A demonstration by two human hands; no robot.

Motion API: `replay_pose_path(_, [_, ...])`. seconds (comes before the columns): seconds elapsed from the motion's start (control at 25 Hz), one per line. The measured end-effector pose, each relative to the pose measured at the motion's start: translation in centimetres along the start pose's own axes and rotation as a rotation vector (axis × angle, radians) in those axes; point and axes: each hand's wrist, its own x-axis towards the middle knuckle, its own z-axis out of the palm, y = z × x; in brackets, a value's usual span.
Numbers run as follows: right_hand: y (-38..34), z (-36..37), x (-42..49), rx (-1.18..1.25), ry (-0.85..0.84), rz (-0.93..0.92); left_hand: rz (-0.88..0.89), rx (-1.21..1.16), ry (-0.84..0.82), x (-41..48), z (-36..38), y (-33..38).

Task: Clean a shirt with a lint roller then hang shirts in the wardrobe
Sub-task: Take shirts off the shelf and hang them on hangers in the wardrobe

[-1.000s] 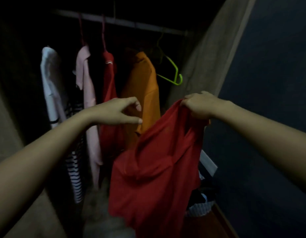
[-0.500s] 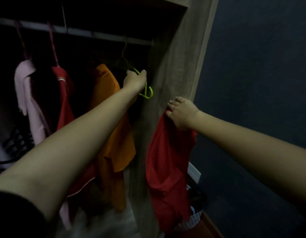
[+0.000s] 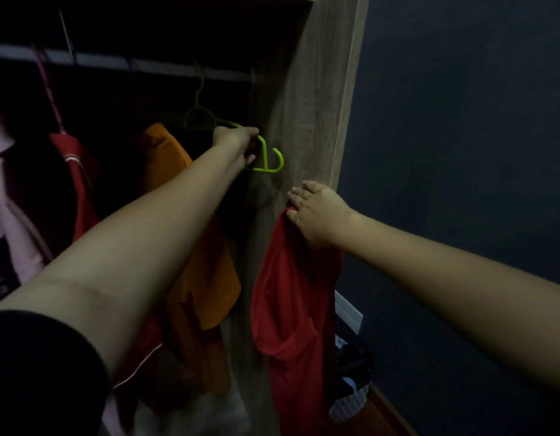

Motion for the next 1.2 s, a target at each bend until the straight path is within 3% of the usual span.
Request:
replay_pose_path(0.24, [-0.1,0.0,-0.2,0.004,0.027,0.009,-0.022,-0.079,0.023,0.1,0.9,0.5])
replay_pose_path(0.52, [-0.2,0.2,-0.3,0.037,0.061,0.003,-0.036,-0.193,-0.089,0.3,1.2,1.2])
replay_pose_path(0.72, [-0.3,0.6,0.0,0.042,0.055,0.008,-0.014,-0.312,-0.23,-5.1,-0.4,4.1])
replay_pose_path(0.88, [-0.2,0.2,-0.2,0.085,0.043,-0.011,-0.072,-0.185,-0.273,-10.8,-5.7,3.1])
replay_pose_path(1.0, [-0.2,-0.5,-0.3,0.131,0.044,-0.024,-0.129,-0.035,-0.179,-13.1,-12.0,2.1])
replay_pose_path(1.2, [-0.6,-1.0,-0.2,0.238,0.072,0.017,-0.08,0.156,-0.158,-16.8,-22.1,1.2])
